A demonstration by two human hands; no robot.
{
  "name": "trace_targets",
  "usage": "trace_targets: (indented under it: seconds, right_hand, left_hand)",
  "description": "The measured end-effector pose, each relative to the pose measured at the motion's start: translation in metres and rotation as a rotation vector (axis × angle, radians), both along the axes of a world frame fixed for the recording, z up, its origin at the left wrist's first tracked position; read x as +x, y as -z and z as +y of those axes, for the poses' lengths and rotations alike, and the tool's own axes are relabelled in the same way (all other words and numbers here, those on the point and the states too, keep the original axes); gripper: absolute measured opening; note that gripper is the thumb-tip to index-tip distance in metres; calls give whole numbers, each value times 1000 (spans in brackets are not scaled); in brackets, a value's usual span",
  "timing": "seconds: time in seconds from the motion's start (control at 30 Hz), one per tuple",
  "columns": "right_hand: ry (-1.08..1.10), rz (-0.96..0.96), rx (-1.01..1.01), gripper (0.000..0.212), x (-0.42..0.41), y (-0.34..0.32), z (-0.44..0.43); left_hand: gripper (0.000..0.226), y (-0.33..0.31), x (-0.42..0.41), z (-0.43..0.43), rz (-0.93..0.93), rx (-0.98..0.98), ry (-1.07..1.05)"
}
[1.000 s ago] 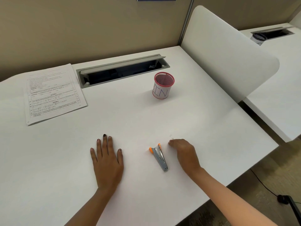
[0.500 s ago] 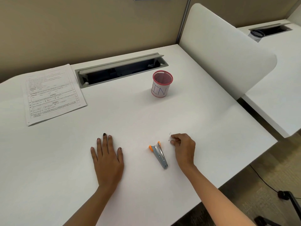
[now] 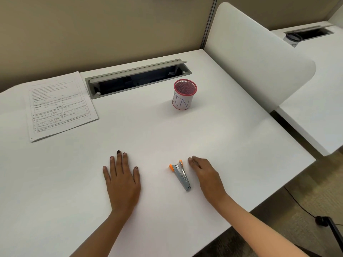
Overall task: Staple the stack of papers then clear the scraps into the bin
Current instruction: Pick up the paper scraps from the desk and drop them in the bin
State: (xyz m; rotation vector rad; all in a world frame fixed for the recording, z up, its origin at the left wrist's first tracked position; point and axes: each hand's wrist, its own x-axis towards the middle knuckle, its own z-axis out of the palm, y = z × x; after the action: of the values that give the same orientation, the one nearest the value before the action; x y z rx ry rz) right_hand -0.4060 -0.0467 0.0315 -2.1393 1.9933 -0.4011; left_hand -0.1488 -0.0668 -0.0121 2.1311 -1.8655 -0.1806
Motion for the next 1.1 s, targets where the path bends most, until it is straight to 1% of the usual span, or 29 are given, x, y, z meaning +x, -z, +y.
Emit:
trace_targets:
  seconds: [0.03,0.07,0.1,0.2,0.23,0.3,0.33,0.37,0.4,0.43,0.47,0.5,0.6,0.8,1.0,1.03,1.1]
  right_hand:
    - [-26,48,-41,58,2,6,4]
    - [-29,140,-37,64,3,11,4]
    - [-17,179,-4,65,5,8,3]
    - [-3,252,89,51,10,-6,-3]
    - [9,272,95,50,9,-8,-9]
    - [34,254,81,61,12,-21,-22]
    - [52,290,79,60,14,-28,-29]
    - [59,339,148,47,16,-32,-31]
    - [47,328,161,29,14,-30,-34]
    - [84,285,205,24,10,-27,-39]
    - [124,241,279,27,9,-29,-42]
    - [146,189,305,28,6,-30,-45]
    - [178,81,311,26,0,-27,-51]
    - [180,32,394,17,0,-27,-56]
    - [243,-77,436,17,0,-20,-56]
    - [267,-117,433,17,-2,-20,-56]
    - [358,-316,421,14,-7,-25,-58]
  left_hand:
    - [60,0,0,0,0,1,0]
    - [60,0,1,0,0,1,0]
    - [60,1,1,0,1,2,-1]
    - [61,1,0,0,2,5,-1]
    - [61,1,0,0,3,4,0]
    - [61,1,0,0,7,1,1]
    - [61,1,0,0,7,1,1]
    - [61,1,0,0,6,1,0]
    - [61,1,0,0,5,1,-1]
    - [61,1,0,0,4,0,-2]
    - [61,1,0,0,3,0,-2]
    - [61,1,0,0,1,0,-3]
    - [61,1,0,0,1,-2,-2]
    - [60,2,0,0,-4,-5,0]
    - [61,2,1,0,1,-1,0]
    - [61,2,1,0,1,-1,0]
    - [61,2,1,0,0,-2,2]
